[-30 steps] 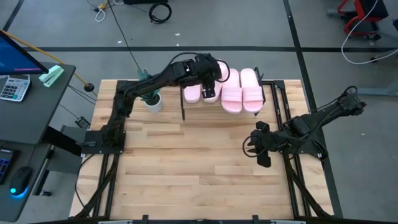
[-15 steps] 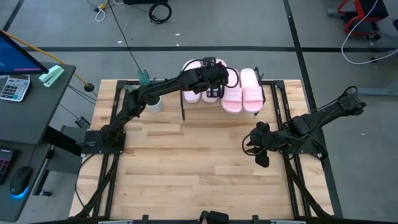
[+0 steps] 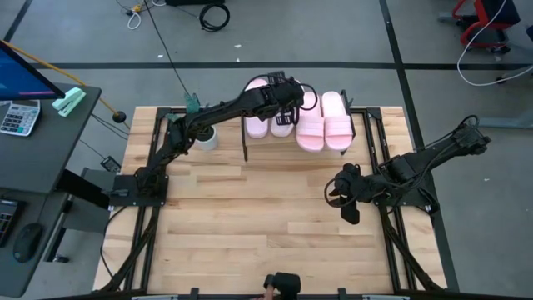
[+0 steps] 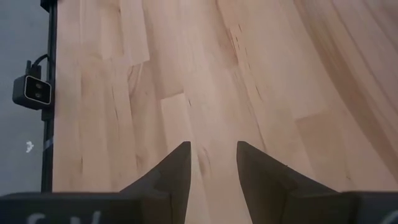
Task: Pick and place slides into the shelf
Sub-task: Put the pink slipper on the shelf
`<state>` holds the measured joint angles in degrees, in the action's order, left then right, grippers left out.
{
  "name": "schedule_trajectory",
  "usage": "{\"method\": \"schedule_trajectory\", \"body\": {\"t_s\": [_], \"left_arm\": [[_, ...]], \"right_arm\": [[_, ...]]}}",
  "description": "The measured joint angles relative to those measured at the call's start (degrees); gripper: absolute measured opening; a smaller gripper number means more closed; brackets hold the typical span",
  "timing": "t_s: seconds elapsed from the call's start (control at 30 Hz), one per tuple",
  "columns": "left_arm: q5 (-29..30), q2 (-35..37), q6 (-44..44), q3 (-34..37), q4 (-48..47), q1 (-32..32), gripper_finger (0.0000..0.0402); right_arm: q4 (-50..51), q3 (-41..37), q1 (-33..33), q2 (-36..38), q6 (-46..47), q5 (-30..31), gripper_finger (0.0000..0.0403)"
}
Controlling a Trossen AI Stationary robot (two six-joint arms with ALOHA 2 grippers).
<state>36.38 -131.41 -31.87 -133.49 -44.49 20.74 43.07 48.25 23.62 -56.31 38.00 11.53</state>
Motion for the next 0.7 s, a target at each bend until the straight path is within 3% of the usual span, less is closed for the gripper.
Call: {"method": "schedule_trajectory", "body": {"t_s": [0.17,0.37,0.7], "left_arm": [[-3.37,0.00,1.54,0.00,-0.38,0.50,0.0108],[-3.35,0.00,1.50,0.00,-0.38,0.49,0.0016],[1.55,0.00,-1.91,0.00,-3.41,-0.73,0.0012]], "right_arm": [[-0.72,0.00,0.00,0.00,0.00,0.00,0.0135],[-0.94,0.00,0.00,0.00,0.00,0.02,0.0135],[-0.94,0.00,0.00,0.00,-0.01,0.00,0.0135]]}}
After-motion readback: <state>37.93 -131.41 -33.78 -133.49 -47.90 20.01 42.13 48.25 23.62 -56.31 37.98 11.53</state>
